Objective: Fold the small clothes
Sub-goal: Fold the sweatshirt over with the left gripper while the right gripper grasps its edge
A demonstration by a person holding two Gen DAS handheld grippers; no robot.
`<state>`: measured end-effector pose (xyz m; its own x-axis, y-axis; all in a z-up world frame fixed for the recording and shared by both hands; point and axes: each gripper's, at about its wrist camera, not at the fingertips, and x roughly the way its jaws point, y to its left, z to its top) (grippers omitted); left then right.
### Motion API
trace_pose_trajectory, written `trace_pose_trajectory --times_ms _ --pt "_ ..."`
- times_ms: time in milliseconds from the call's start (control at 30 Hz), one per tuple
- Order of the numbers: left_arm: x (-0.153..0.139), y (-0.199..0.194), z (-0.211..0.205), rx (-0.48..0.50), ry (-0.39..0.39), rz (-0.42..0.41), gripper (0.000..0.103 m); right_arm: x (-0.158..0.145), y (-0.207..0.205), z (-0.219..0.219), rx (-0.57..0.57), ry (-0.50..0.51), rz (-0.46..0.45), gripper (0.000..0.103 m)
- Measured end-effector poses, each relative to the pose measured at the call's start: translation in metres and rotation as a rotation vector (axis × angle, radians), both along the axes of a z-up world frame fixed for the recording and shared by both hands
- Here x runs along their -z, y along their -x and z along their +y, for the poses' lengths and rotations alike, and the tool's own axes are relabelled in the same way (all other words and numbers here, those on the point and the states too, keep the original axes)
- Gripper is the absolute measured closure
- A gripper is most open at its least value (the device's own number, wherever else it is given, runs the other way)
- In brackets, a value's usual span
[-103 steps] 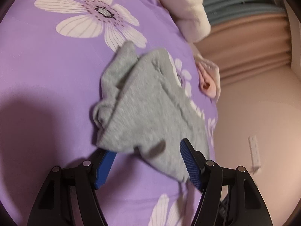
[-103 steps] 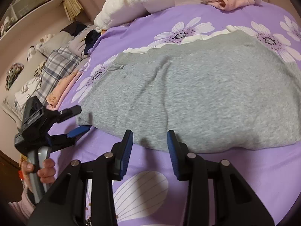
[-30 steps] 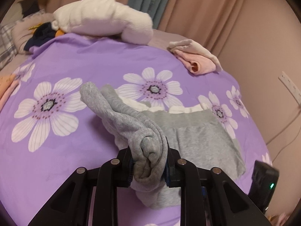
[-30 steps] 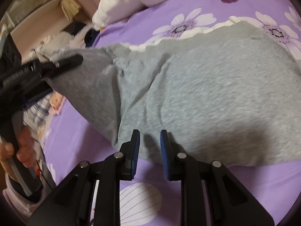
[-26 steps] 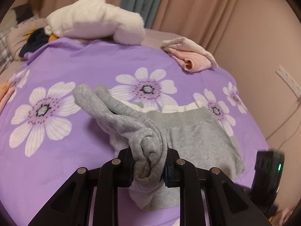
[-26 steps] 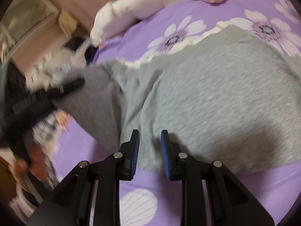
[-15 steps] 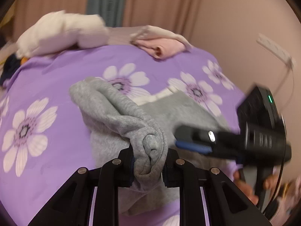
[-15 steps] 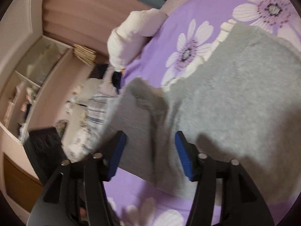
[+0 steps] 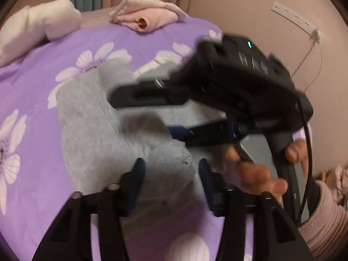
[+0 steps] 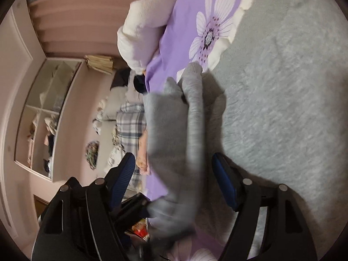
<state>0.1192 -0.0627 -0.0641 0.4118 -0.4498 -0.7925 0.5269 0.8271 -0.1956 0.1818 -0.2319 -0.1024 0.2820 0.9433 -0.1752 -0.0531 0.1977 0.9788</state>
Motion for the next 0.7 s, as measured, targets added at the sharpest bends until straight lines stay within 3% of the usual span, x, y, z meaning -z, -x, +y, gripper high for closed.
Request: trace_pose_trajectory --times_ms 67,133,200,267,467,700 --pt "0.000 0.003 0.001 -0.007 -0.003 -0.005 0.051 -0.006 -0.005 0.006 -0.007 0.044 -0.012 0.029" --pt "0.000 0.006 0.008 -0.023 0.035 0.012 0.051 -0.009 -0.008 0.011 0.006 0.125 -0.018 0.037" --pt "-0.002 0.012 0.019 -0.043 0.071 0.033 0.051 -0.011 -0.011 0.016 0.005 0.202 -0.022 0.071" --pt "-0.005 0.019 0.033 -0.066 0.098 0.046 0.051 -0.013 -0.012 0.019 0.016 0.264 -0.031 0.087" --pt "-0.018 0.042 0.074 -0.142 0.139 0.051 0.051 -0.036 -0.010 0.013 0.104 0.271 -0.109 0.093" --pt "-0.021 0.049 0.106 -0.229 0.183 0.058 0.051 -0.082 -0.011 -0.036 0.237 0.310 -0.221 0.093"
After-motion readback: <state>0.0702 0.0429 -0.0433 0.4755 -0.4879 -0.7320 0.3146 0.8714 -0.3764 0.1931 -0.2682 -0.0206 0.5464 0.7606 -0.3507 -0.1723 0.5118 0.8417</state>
